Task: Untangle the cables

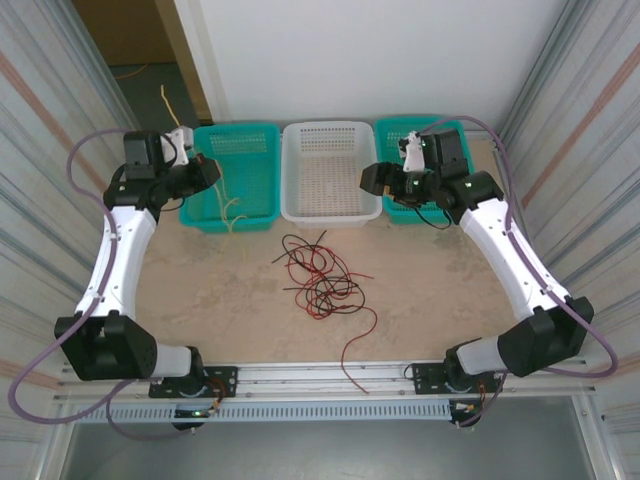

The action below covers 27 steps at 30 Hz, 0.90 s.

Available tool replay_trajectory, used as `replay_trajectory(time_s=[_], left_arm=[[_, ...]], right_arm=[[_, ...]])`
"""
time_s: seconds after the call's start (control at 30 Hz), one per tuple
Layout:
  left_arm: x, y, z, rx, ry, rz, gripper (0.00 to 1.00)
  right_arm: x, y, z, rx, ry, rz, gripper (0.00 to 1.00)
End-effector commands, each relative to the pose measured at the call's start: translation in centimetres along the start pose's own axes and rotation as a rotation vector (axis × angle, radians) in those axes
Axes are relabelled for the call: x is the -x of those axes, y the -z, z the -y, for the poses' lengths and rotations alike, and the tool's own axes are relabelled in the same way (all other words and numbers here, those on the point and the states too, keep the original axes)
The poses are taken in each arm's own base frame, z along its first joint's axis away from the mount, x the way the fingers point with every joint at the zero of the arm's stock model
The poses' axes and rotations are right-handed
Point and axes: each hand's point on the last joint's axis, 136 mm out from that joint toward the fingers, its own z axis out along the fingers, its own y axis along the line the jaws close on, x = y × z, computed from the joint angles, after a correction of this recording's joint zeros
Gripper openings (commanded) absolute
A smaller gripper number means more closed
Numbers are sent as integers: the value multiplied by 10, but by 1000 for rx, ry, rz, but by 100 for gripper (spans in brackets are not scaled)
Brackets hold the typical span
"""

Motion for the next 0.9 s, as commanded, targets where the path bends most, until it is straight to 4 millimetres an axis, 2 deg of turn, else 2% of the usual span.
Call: replay_trajectory(time_s=[0.0, 0.2, 0.4, 0.5, 0.63, 0.77, 0.87], left_arm=[[6, 19, 34, -136, -5, 24, 0], [-12, 12, 40, -129, -66, 3, 0], [-1, 20, 42, -90, -138, 34, 0], [4, 23, 24, 29, -173, 47, 0], [3, 15, -3, 112, -157, 25, 0], [3, 5, -16, 149, -152, 24, 0], [0, 6, -30, 220, -153, 13, 0]], right_arm=[[2, 7, 2, -9, 41, 39, 78], [6, -11, 8, -38, 56, 21, 77], [17, -23, 6, -30, 61, 38, 77], [19, -27, 7, -25, 43, 44, 76], [18, -24, 3, -27, 39, 60, 76], [16, -15, 1, -28, 45, 81, 77], [14, -10, 1, -29, 46, 86, 77]])
